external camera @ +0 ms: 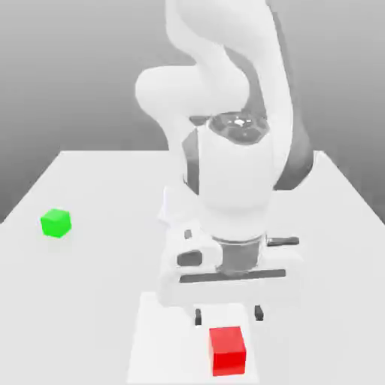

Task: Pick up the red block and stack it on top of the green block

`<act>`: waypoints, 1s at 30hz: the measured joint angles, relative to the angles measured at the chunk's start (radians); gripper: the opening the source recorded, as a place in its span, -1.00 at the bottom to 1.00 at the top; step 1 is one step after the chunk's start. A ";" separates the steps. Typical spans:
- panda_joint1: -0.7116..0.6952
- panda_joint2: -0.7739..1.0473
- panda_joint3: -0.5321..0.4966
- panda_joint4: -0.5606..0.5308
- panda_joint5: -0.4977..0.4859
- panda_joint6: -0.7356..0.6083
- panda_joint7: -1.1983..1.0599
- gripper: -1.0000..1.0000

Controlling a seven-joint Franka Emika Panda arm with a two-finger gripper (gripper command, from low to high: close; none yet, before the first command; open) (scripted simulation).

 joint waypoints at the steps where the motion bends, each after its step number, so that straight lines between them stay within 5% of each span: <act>1: 0.004 0.036 -0.005 0.005 -0.005 0.030 0.004 0.00; 2: 0.009 0.072 -0.011 0.010 -0.010 0.060 0.008 -1.00; 9: 0.009 0.081 -0.011 0.012 -0.014 0.068 0.011 -1.00; 14: -0.006 -0.070 0.001 -0.014 0.014 -0.058 -0.005 -1.00; 30: -0.437 -0.285 -0.315 -0.191 -0.034 -0.094 0.501 -1.00</act>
